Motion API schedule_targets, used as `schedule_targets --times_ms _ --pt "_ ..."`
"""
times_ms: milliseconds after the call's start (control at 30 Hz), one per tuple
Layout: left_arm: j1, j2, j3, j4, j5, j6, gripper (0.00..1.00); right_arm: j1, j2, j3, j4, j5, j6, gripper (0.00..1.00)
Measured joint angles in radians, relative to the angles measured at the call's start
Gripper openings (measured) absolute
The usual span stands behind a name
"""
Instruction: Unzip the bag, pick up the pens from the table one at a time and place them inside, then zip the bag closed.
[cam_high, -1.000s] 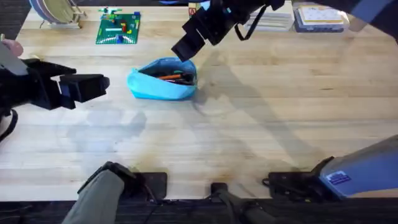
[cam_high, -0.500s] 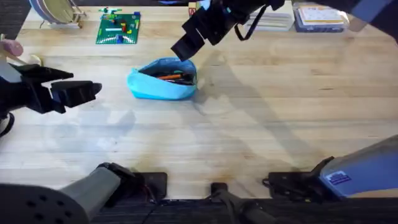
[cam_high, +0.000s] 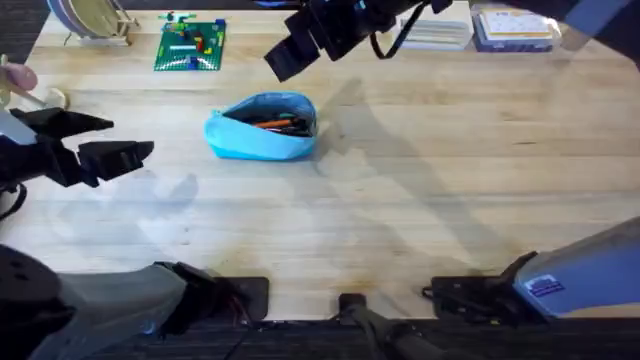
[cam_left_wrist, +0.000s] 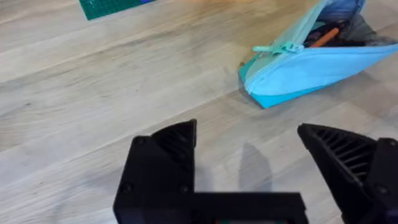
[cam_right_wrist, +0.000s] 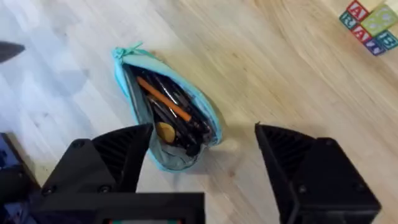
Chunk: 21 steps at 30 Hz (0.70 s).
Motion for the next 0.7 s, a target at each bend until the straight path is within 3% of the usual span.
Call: schedule_targets --times_ms 267,700 --pt "0.0 0.005 0.0 0.003 0.003 0.011 0.993 0.014 0.0 0.0 -0.001 0.091 0.053 0.998" --pt "0.0 0.005 0.0 0.003 0.003 0.011 0.993 0.097 0.0 0.032 -0.002 0.118 0.01 0.997"
